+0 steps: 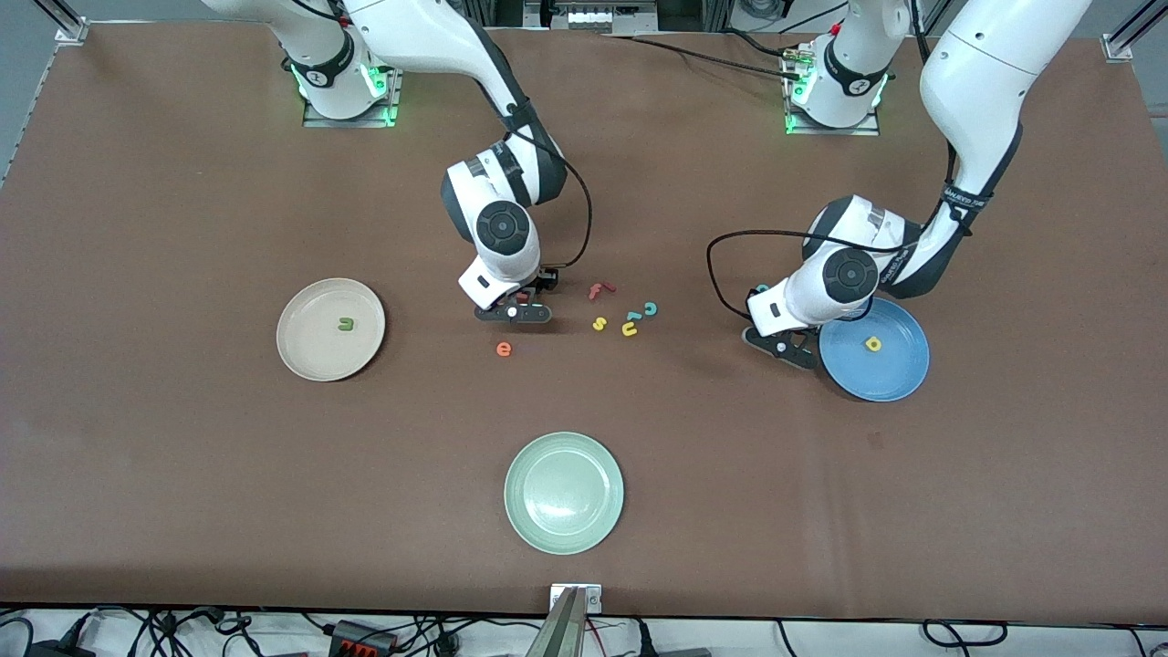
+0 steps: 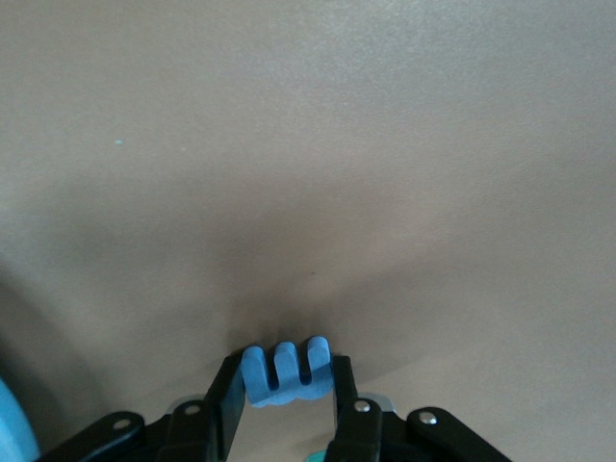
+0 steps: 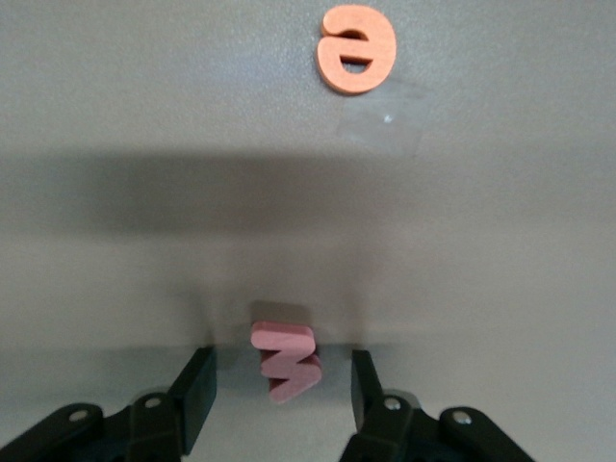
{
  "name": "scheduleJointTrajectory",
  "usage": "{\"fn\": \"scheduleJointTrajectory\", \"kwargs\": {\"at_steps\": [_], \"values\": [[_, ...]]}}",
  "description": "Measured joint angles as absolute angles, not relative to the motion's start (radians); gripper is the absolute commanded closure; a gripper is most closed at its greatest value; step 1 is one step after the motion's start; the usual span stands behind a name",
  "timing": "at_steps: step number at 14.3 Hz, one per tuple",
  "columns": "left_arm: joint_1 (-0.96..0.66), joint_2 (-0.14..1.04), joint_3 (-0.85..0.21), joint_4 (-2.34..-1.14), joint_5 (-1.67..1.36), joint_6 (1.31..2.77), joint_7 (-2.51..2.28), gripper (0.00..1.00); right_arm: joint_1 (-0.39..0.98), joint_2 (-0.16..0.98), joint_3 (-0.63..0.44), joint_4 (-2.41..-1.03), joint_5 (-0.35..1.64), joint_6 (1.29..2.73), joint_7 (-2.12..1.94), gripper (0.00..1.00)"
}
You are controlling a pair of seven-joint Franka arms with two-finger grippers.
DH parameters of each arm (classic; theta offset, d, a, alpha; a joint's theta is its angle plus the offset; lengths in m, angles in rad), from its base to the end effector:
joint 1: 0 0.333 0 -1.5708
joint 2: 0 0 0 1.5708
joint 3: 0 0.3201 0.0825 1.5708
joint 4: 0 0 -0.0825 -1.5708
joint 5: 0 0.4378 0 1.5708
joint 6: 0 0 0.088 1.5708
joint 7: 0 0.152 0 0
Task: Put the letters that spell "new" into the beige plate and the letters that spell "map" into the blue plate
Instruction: 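Grasp the blue letter with the left gripper and the pink with the right, then place the blue letter on the blue plate, the pink on the beige plate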
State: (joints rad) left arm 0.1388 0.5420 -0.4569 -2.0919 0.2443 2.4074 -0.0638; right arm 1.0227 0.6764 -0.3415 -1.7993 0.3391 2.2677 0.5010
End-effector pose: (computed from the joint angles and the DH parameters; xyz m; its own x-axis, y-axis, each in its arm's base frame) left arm 0.5535 -0.1974 0.0864 0.9035 -0.4013 -0.1506 -0.3921 -0.9158 0.0874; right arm 0.5065 0.4316 0.0931 0.9903 -0.0107 -0.1387 -0.0018 -0.9980 0.0640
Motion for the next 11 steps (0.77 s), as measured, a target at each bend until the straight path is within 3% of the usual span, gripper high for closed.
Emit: {"fn": "scheduleJointTrajectory", "kwargs": {"at_steps": [4,8,9,11], "values": [[0.139,0.521,-0.461,-2.067,0.245,2.345,-0.068,0.69,1.023,0.677,-0.342,-1.799,0.339,2.292,0.5,0.5],[0.156,0.447,-0.456,-1.943,0.245,2.12,-0.067,0.67,1.023,0.679,-0.342,-1.8,0.339,2.293,0.499,0.56],[0.171,0.442,-0.452,-1.93,0.246,2.101,-0.067,0.66,1.023,0.679,-0.342,-1.8,0.339,2.293,0.499,0.6],[0.214,0.447,-0.444,-1.929,0.27,2.095,-0.065,0.65,1.023,0.679,-0.342,-1.798,0.339,2.293,0.497,0.8]]}}
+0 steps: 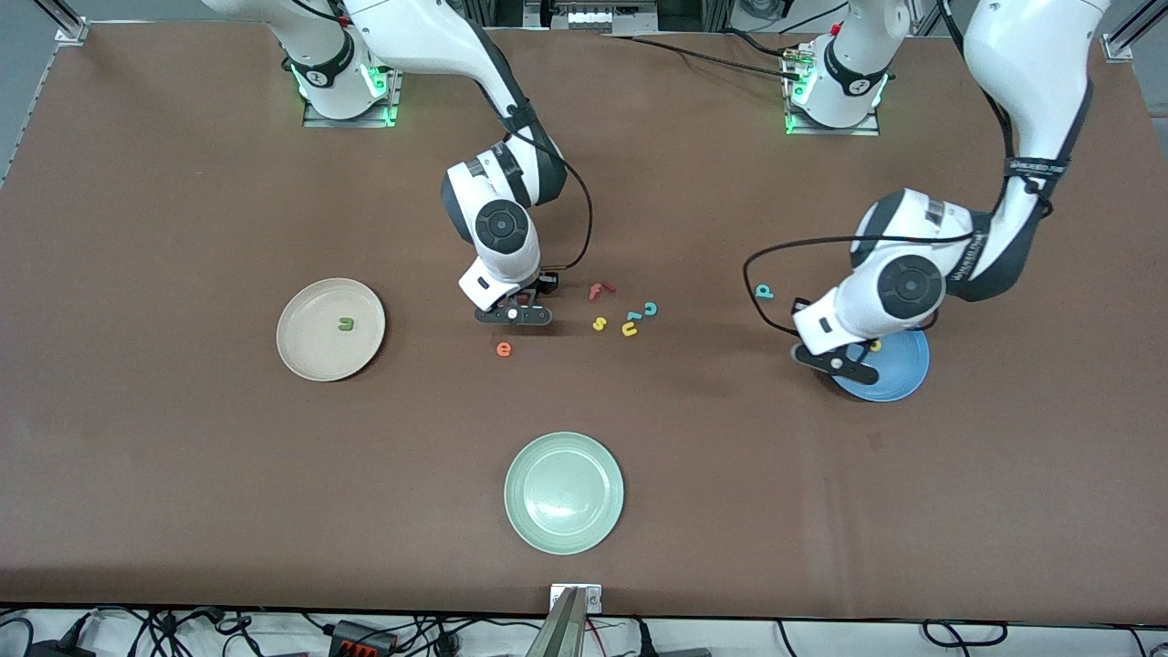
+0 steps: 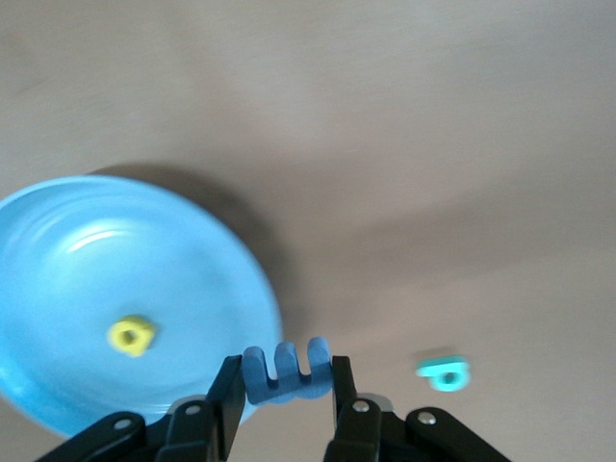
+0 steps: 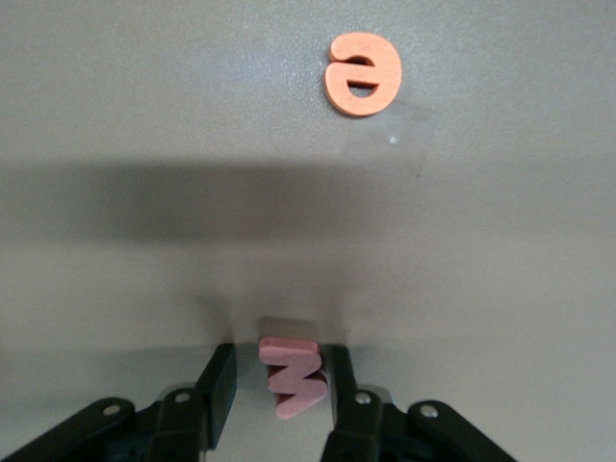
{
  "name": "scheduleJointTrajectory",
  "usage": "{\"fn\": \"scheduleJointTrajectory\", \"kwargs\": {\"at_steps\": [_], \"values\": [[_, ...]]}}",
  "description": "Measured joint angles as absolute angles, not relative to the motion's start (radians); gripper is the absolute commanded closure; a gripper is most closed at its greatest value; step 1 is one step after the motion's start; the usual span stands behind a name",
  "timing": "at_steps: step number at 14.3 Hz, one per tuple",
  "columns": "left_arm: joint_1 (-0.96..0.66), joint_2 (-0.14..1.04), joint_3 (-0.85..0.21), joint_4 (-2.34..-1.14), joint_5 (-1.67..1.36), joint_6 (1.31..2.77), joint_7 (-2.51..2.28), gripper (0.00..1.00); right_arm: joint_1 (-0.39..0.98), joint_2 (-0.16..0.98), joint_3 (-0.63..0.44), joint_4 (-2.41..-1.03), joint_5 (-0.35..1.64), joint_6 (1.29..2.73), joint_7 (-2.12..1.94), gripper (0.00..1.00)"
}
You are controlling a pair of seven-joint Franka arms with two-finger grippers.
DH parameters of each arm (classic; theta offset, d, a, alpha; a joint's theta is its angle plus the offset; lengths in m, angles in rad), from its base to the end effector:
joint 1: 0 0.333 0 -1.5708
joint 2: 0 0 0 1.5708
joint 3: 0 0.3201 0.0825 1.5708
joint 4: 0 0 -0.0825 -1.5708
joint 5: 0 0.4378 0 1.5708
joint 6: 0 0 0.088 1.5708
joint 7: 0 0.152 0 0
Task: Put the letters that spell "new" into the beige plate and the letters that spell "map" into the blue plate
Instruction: 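Place the blue letter on the blue plate, the pink on the beige plate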
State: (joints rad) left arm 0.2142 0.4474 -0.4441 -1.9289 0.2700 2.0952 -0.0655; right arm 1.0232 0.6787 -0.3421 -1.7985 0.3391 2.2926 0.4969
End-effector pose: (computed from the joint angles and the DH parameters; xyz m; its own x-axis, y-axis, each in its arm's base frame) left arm 0.6142 -0.1238 0.1814 0.9290 -0.2954 -0.2229 -0.3082 -0.9510 -0.0242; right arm 0.5100 0.4333 0.0937 0.9930 -0.0054 -0.1176 0.0009 -0.9986 0.0533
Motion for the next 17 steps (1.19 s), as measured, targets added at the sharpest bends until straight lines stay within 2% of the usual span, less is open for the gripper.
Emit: {"fn": "scheduleJointTrajectory", "kwargs": {"at_steps": [1,2,3,4,7,10,13,15,17], "values": [[0.234,0.458,-0.442,-1.93,0.283,2.095,-0.065,0.64,1.023,0.679,-0.342,-1.797,0.339,2.293,0.494,0.87],[0.254,0.472,-0.441,-1.931,0.292,2.095,-0.063,0.53,1.023,0.679,-0.342,-1.797,0.339,2.292,0.489,0.88],[0.273,0.49,-0.441,-1.931,0.297,2.095,-0.052,0.17,1.023,0.678,-0.344,-1.797,0.339,2.292,0.484,0.88],[0.289,0.505,-0.441,-1.931,0.298,2.097,-0.042,0.0,1.023,0.676,-0.349,-1.796,0.339,2.292,0.479,0.88],[0.304,0.519,-0.445,-1.929,0.298,2.098,-0.031,0.0,1.02,0.649,-0.407,-1.786,0.339,2.253,0.446,0.88],[0.305,0.516,-0.499,-1.926,0.298,2.086,-0.055,0.0,1.007,0.598,-0.546,-1.781,0.338,2.118,0.358,0.88],[0.301,0.508,-0.592,-1.952,0.297,2.069,-0.355,0.0,0.975,0.588,-0.69,-1.791,0.338,2.021,0.184,0.88],[0.297,0.507,-0.642,-1.996,0.297,2.082,-0.505,0.0,0.92,0.588,-0.714,-1.814,0.338,1.974,0.069,0.88],[0.296,0.502,-0.661,-2.084,0.297,2.181,-0.553,0.0,0.88,0.59,-0.715,-1.85,0.338,1.965,-0.002,0.88]]}}
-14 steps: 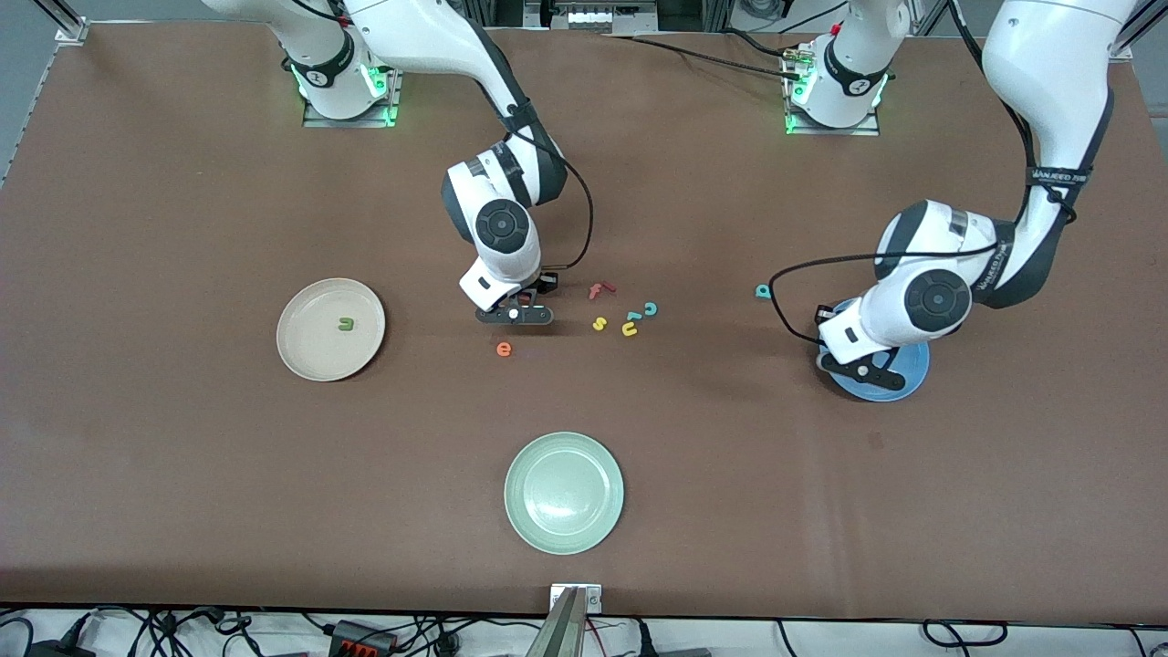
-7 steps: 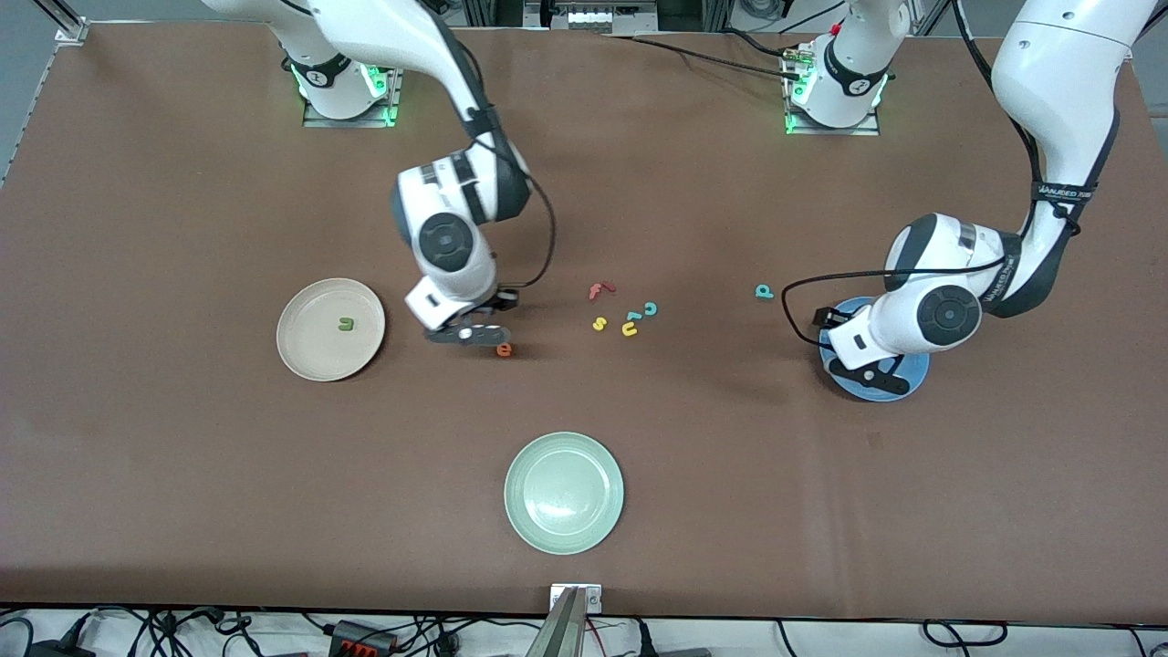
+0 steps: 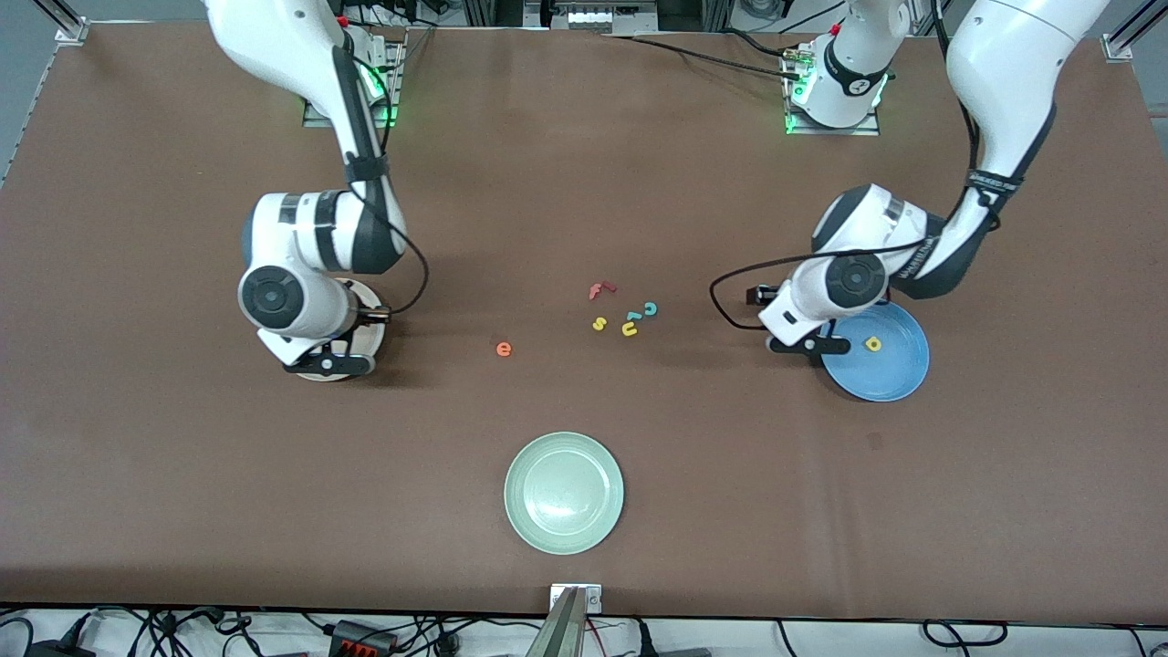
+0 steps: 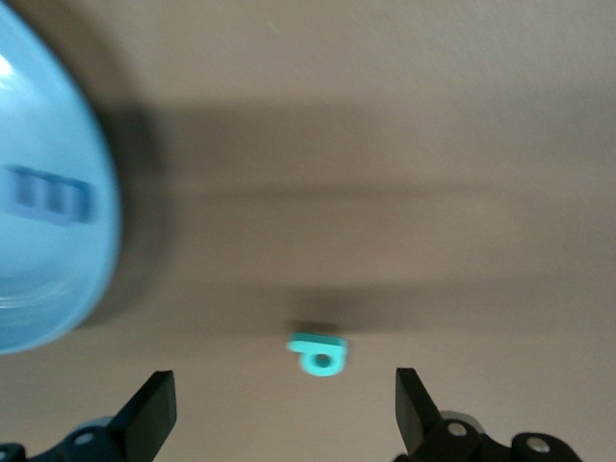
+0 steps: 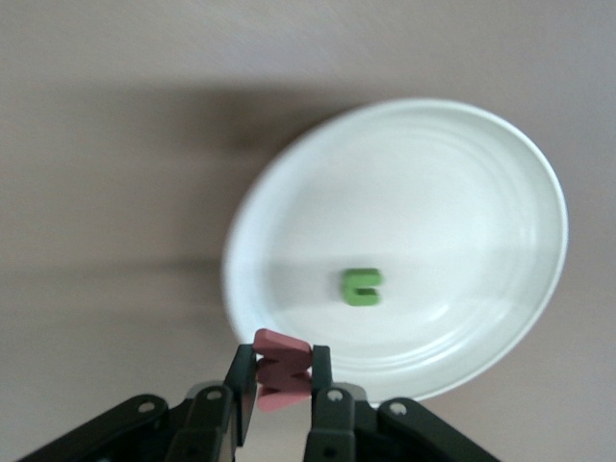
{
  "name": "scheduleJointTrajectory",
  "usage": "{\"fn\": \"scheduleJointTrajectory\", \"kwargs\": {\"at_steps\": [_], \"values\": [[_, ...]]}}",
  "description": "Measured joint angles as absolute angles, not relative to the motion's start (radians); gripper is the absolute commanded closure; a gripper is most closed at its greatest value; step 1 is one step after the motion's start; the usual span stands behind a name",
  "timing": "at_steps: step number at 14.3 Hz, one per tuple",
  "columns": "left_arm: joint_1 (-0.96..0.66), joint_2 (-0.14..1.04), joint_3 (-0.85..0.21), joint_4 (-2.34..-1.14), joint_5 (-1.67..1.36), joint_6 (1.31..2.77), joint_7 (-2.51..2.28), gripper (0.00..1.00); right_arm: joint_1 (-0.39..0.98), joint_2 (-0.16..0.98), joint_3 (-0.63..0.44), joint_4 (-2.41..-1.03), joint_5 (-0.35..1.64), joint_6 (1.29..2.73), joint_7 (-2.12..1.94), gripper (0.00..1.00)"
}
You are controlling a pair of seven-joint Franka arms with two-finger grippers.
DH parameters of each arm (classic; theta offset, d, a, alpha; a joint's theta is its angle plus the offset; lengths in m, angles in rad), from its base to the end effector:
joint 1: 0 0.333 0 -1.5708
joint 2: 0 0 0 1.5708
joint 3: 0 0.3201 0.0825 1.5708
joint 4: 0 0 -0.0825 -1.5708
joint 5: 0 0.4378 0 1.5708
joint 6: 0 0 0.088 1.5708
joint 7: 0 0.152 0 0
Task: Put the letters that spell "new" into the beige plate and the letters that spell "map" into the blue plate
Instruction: 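Place the blue letter on the blue plate, the pink on the beige plate, then grasp the teal letter with the left gripper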
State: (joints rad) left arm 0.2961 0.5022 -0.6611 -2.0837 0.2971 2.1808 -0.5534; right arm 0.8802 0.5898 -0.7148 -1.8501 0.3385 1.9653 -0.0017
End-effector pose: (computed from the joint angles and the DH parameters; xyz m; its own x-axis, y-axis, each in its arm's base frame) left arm 0.5349 -0.2094 0.1281 0.9602 0.0046 -0.2793 -0.0065 -0.9992 -0.0390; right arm 0.6152 0.1354 0.1737 0.9569 -0.0076 -0.2903 0.0275 -0.9928 0.1166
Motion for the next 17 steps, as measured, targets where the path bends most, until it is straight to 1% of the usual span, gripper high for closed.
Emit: {"fn": "scheduleJointTrajectory", "kwargs": {"at_steps": [2,3,6,7,9,10,11,12,13,14,15,16,17], "values": [[0.298,0.492,-0.661,-2.173,0.297,2.29,-0.565,0.0,0.874,0.596,-0.714,-1.877,0.338,1.967,-0.023,0.88],[0.299,0.487,-0.661,-2.195,0.297,2.311,-0.566,0.11,0.874,0.599,-0.711,-1.883,0.338,1.969,-0.025,0.88],[0.303,0.479,-0.661,-2.21,0.297,2.322,-0.566,0.3,0.876,0.615,-0.705,-1.884,0.338,1.986,-0.025,0.87],[0.304,0.479,-0.661,-2.212,0.297,2.326,-0.566,0.38,0.876,0.621,-0.705,-1.884,0.338,1.997,-0.025,0.85],[0.304,0.48,-0.66,-2.22,0.297,2.332,-0.566,0.4,0.876,0.634,-0.704,-1.884,0.338,2.022,-0.025,0.85],[0.304,0.48,-0.66,-2.226,0.297,2.338,-0.566,0.41,0.876,0.64,-0.704,-1.884,0.339,2.03,-0.025,0.79],[0.304,0.482,-0.66,-2.231,0.297,2.351,-0.566,0.44,0.876,0.643,-0.704,-1.884,0.339,2.034,-0.025,0.77],[0.304,0.484,-0.66,-2.236,0.297,2.365,-0.566,0.48,0.876,0.645,-0.704,-1.884,0.339,2.037,-0.025,0.7],[0.304,0.488,-0.659,-2.24,0.297,2.374,-0.566,0.5,0.877,0.645,-0.703,-1.884,0.339,2.039,-0.025,0.49],[0.304,0.493,-0.659,-2.243,0.297,2.379,-0.566,0.5,0.879,0.645,-0.702,-1.884,0.339,2.04,-0.025,0.18],[0.304,0.498,-0.658,-2.245,0.297,2.385,-0.566,0.52,0.88,0.645,-0.702,-1.883,0.339,2.041,-0.025,0.0],[0.304,0.501,-0.656,-2.246,0.297,2.392,-0.566,0.55,0.88,0.645,-0.702,-1.882,0.34,2.043,-0.025,0.0],[0.305,0.505,-0.655,-2.246,0.297,2.397,-0.566,0.62,0.879,0.645,-0.702,-1.88,0.341,2.046,-0.025,0.0]]}}
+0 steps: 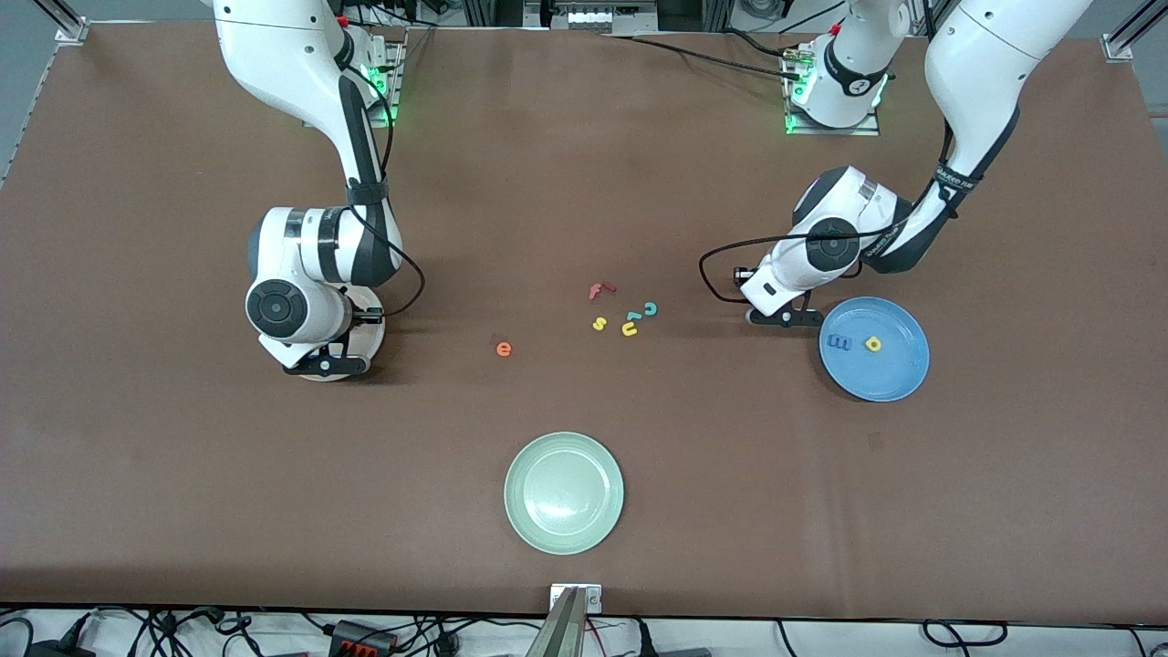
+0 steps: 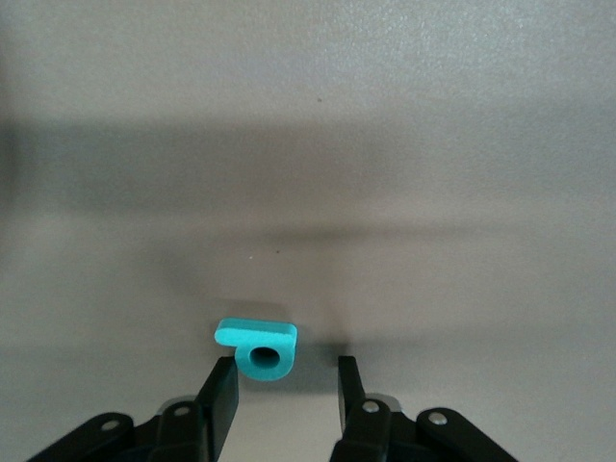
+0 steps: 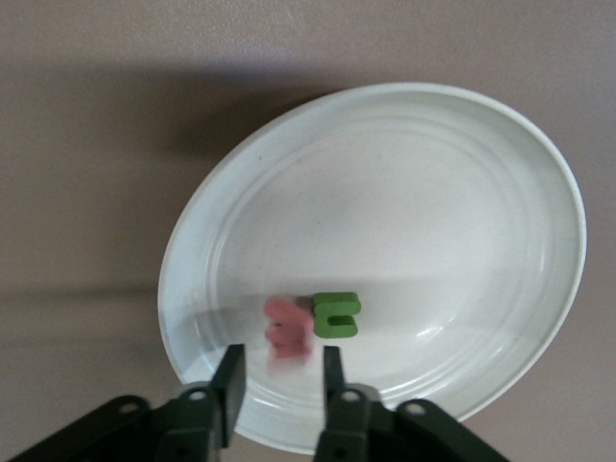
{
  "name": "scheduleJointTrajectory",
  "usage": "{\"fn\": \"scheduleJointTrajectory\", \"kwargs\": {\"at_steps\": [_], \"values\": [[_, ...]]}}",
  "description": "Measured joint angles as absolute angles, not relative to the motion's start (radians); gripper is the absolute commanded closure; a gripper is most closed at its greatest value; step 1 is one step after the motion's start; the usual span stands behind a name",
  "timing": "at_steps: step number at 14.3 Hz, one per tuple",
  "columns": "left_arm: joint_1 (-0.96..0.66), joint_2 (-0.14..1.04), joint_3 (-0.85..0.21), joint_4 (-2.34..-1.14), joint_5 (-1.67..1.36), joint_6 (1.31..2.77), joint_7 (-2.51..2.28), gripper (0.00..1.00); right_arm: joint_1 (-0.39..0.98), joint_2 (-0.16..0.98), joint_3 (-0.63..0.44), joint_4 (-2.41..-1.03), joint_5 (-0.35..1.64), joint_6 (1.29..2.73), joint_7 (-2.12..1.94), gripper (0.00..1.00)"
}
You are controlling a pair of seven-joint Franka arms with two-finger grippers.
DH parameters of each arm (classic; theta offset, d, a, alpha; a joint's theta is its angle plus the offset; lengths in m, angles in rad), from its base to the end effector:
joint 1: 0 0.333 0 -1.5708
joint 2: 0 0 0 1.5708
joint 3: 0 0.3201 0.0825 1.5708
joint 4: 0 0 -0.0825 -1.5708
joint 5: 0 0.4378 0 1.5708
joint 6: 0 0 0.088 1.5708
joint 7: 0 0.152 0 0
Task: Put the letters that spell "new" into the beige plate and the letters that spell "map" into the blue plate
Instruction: 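Grasp the teal letter with the left gripper, then place the teal letter on the blue plate while the right gripper grasps orange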
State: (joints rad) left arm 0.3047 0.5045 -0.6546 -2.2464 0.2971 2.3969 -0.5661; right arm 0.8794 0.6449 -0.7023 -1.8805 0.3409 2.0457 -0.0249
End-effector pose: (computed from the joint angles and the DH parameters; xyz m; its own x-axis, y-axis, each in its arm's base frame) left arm 0.4872 -0.2118 0.0828 0.9685 -0.0044 -0.2491 0.0009 -0.9998 0.0213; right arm 0.6092 0.1276 0.1358 0.9593 0.0107 -0.2820 0.0555 -0.9869 0.1513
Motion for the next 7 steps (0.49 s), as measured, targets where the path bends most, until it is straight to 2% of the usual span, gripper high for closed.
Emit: {"fn": "scheduleJointTrajectory", "kwargs": {"at_steps": [1,2,7], "values": [[0.305,0.507,-0.654,-2.246,0.297,2.399,-0.566,0.8,0.879,0.645,-0.702,-1.877,0.341,2.048,-0.025,0.0],[0.306,0.508,-0.653,-2.246,0.297,2.399,-0.566,0.88,0.879,0.645,-0.702,-1.87,0.341,2.048,-0.025,0.0],[0.309,0.503,-0.654,-2.243,0.298,2.399,-0.565,0.91,0.895,0.639,-0.7,-1.799,0.355,2.053,-0.025,0.0]]}}
